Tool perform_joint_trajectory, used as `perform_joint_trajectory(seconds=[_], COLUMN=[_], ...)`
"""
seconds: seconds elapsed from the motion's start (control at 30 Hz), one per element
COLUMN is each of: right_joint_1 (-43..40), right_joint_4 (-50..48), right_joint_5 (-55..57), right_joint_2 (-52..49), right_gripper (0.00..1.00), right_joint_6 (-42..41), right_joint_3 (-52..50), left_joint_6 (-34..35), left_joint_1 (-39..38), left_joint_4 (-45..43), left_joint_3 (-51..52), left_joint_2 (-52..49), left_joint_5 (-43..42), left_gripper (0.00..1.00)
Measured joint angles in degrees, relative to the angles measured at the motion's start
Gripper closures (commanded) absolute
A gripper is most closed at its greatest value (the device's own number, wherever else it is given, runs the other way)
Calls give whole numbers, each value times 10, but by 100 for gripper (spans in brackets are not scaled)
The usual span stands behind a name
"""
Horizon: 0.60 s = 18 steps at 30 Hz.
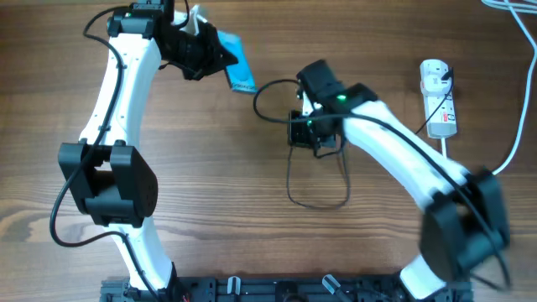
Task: Plug charger to phone and switch on socket
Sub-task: 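Lift the plug with the right gripper to the phone's bottom port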
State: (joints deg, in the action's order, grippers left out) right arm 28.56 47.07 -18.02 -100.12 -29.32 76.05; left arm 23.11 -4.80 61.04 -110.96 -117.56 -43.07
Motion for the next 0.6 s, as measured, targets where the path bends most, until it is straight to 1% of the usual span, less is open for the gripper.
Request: perform_joint_trajectory(seconds=[0.07,0.13,0.23,0.3,0.47,0.6], right_joint_1=[0,0,0,0,0,0], right_joint_4=[-1,-12,-24,-25,-32,-33], right_joint_5=[-38,-81,-118,-127,-127,-109], right_joint_2=[53,95,107,107,107,107], right_gripper=[96,96,96,96,96,96], right_joint_6=[29,52,65,68,61,45], right_joint_3=[0,0,0,0,0,0], left_joint_6=[-14,-37,-69,-84,-114,-121], left_joint_1=[0,-1,-9,-20,-55,-70], left_joint_4=[-13,-21,-22,-22,-22,-22], left_joint_3=[0,0,0,0,0,0], left_joint_2=[0,0,0,0,0,0], left_joint_5=[-39,-96,-154,-172,-175,-123], left_gripper=[96,96,96,96,96,96])
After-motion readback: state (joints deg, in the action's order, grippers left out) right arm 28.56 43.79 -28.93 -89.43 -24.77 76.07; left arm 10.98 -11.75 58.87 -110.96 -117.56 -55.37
